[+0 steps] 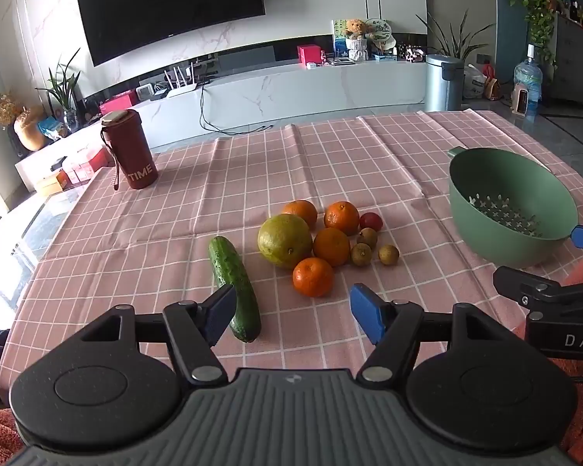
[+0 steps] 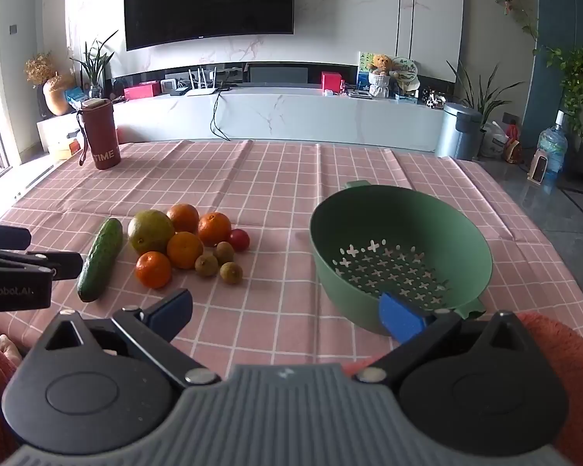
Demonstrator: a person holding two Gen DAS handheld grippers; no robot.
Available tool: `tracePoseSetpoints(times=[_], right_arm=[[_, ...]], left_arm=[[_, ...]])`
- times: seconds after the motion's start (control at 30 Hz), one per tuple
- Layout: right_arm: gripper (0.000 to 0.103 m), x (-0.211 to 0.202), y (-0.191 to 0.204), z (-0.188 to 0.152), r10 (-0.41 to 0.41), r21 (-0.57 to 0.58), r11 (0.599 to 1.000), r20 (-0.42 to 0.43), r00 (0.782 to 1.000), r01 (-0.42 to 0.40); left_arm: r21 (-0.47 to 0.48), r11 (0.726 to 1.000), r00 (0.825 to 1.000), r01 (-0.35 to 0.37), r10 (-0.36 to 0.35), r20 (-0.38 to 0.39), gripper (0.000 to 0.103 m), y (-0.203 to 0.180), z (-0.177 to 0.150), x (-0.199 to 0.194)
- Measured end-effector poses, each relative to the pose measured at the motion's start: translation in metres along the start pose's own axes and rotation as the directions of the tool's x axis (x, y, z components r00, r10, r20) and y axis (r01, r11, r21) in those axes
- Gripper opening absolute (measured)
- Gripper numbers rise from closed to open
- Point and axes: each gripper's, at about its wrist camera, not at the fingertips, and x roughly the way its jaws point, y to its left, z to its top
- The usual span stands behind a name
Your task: Organize fruits
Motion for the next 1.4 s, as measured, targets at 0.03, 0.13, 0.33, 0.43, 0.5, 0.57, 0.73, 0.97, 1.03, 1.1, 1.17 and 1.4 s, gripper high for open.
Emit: tracePoseSetpoints(times=[0.03,0.13,0.33,0.43,0.5,0.57,0.73,0.97,1.03,1.1,1.17,1.4], right_arm=[[0.098,0.0002,0.0,0.0,0.0,0.0,1.0,-0.001,1.0,0.0],[0.098,0.0007,0.0003,0.0001,-0.001,-0.001,1.0,0.0,1.0,0.001],[0.098,0.0006,0.0013,-0.0007,-0.008,-0.005,1.0,-0.009,1.0,0.008],[0.098,0.0002,-0.002,-0.0015,-0.007,-0.004,1.0,-0.01,1.0,0.007],[0.098,0.0019,-0.0006,-0.0003,-0.01,-0.007,1.0,-0.011,1.0,0.01],[0.098,0.0011,-0.0014,-0.0011,-0.01,-0.006,1.0,-0.011,1.0,0.01],[0.098,0.0017,0.0006,0.0004,-0.011,-0.009,1.0,-0.015,1.0,0.011],[0.098,0.001,0.0007,0.0004,-0.011,-0.009,1.0,-0.016,1.0,0.011],[0.098,0.001,0.001,0.0005,-0.012,-0.009,1.0,-0.017,1.0,0.012],[0.098,0.0009,0.001,0.0004,-0.012,-0.009,1.0,-0.017,1.0,0.012],[0.098,0.0009,0.0009,0.0004,-0.012,-0.009,1.0,-0.017,1.0,0.012],[0.098,0.0011,0.0011,0.0003,-0.012,-0.009,1.0,-0.017,1.0,0.012]], left_arm=[[0.001,1.0,1.0,0.0,0.0,0.001,0.079,-0.0001,0.0,0.0],[-0.002,1.0,1.0,-0.001,0.001,0.002,0.079,0.0001,0.0001,-0.0001],[-0.003,1.0,1.0,-0.002,0.002,0.002,0.079,0.0001,0.0001,0.0001],[-0.006,1.0,1.0,0.004,-0.004,0.001,0.079,0.0002,0.0002,0.0],[-0.013,1.0,1.0,0.014,-0.014,0.0,0.079,0.0006,0.0005,-0.0004],[-0.017,1.0,1.0,0.016,-0.016,0.005,0.079,0.0002,0.0011,-0.0018],[-0.023,1.0,1.0,0.016,-0.016,0.005,0.078,0.0047,0.0007,-0.0028],[-0.029,0.999,1.0,0.027,-0.027,0.0,0.075,0.0048,0.0021,-0.0025],[-0.03,0.999,1.0,0.031,-0.031,-0.001,0.075,0.0049,0.0019,-0.0025],[-0.03,0.999,1.0,0.031,-0.031,0.0,0.075,0.0048,0.0018,-0.0024],[-0.031,0.999,1.0,0.031,-0.031,0.001,0.074,0.0046,0.002,-0.0025],[-0.031,0.999,1.0,0.025,-0.025,0.001,0.074,0.0047,0.0033,-0.0041]])
